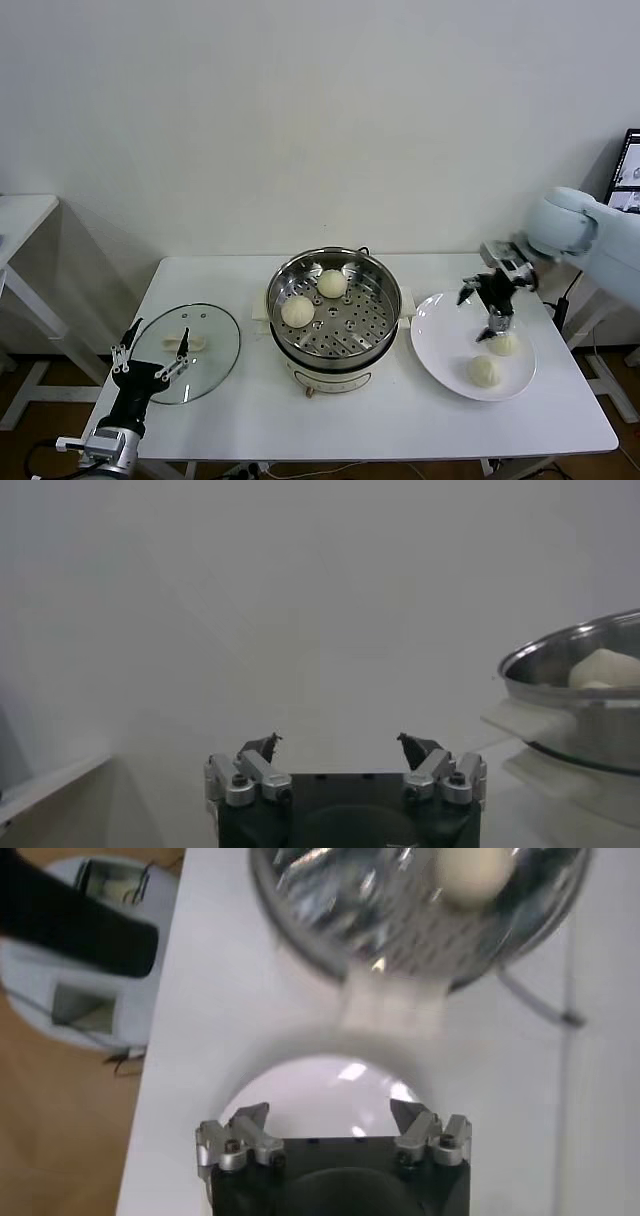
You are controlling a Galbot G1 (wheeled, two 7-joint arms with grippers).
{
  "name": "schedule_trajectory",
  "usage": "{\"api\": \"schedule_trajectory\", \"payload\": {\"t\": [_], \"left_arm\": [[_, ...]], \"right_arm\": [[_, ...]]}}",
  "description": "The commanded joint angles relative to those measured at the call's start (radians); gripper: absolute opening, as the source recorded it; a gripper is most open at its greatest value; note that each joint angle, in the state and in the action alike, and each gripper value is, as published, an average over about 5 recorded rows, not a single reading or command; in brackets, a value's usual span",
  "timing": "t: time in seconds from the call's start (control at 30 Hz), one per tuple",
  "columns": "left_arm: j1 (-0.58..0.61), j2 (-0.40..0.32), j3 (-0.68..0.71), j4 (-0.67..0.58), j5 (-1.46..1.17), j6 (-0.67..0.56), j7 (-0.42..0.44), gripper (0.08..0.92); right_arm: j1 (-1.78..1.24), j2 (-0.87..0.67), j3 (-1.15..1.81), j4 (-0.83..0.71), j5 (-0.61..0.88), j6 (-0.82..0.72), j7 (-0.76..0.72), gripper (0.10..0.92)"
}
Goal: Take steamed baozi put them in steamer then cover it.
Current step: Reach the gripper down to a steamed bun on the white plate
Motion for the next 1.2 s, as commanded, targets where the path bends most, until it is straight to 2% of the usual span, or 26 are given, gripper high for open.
{"api": "schedule_trajectory", "payload": {"t": [0.03, 0.47, 1.2], "left_arm": [[0.005, -0.006, 0.023, -0.006, 0.024, -0.004, -0.006, 0.823], [-0.004, -0.005, 0.028, 0.006, 0.026, -0.005, -0.007, 0.823], [-0.022, -0.005, 0.033, 0.042, 0.027, -0.003, -0.008, 0.823]], "right_arm": [[-0.42, -0.075, 0.328, -0.068, -0.246, 0.093, 0.001, 0.823], [-0.512, 0.044, 0.416, -0.161, -0.273, 0.079, 0.088, 0.823], [-0.525, 0.107, 0.409, -0.206, -0.302, 0.078, 0.076, 0.823]]}}
